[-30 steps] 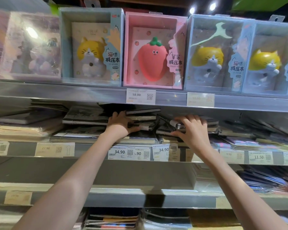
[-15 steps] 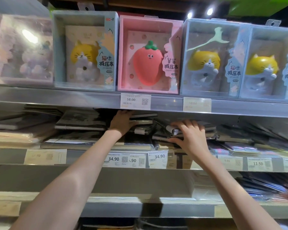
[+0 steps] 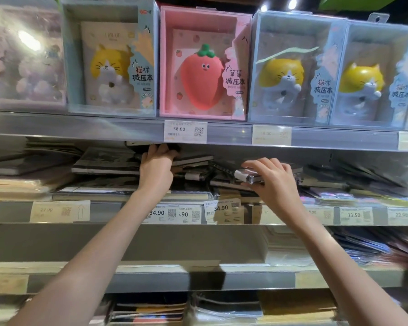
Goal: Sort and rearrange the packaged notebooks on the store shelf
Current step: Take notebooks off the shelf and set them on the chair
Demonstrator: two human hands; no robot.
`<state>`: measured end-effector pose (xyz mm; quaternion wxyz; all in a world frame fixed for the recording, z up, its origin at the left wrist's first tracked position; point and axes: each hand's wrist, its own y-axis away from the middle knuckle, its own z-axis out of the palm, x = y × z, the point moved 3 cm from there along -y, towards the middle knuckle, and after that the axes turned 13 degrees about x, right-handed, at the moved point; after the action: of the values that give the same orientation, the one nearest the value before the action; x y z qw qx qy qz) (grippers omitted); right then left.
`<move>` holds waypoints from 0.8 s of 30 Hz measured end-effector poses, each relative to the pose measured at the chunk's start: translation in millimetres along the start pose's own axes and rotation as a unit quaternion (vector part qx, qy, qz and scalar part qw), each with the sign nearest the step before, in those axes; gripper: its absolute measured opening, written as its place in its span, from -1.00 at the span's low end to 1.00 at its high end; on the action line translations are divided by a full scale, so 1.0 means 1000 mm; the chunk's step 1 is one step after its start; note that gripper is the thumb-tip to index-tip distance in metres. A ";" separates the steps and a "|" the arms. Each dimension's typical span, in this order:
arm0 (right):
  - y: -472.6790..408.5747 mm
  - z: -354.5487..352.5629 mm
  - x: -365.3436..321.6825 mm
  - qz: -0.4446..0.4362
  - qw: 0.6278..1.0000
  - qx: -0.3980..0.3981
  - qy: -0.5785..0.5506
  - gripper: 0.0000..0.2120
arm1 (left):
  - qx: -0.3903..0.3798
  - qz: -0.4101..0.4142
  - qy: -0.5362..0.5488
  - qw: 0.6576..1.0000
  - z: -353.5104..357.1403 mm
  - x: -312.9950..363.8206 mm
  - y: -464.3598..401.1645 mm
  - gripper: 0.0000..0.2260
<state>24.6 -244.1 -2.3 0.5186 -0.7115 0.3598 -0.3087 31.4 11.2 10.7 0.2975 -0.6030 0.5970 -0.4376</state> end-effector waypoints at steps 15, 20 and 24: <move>-0.007 -0.022 -0.006 -0.019 1.000 0.009 -0.015 -0.70 | 0.035 0.081 -0.034 0.996 -0.052 0.016 0.008 -0.85; -0.015 -0.057 -0.041 -0.058 0.998 0.028 -0.005 -0.75 | 0.094 0.167 0.005 0.981 -0.088 0.014 0.034 -0.74; -0.018 -0.097 -0.080 -0.053 0.997 0.047 -0.006 -0.79 | 0.121 0.157 0.032 0.980 -0.129 0.005 0.046 -0.76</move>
<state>-94.8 -223.7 35.7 0.5368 -0.7062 0.3033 -0.3480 -103.7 22.6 27.4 0.4136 -0.4468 0.6364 -0.4736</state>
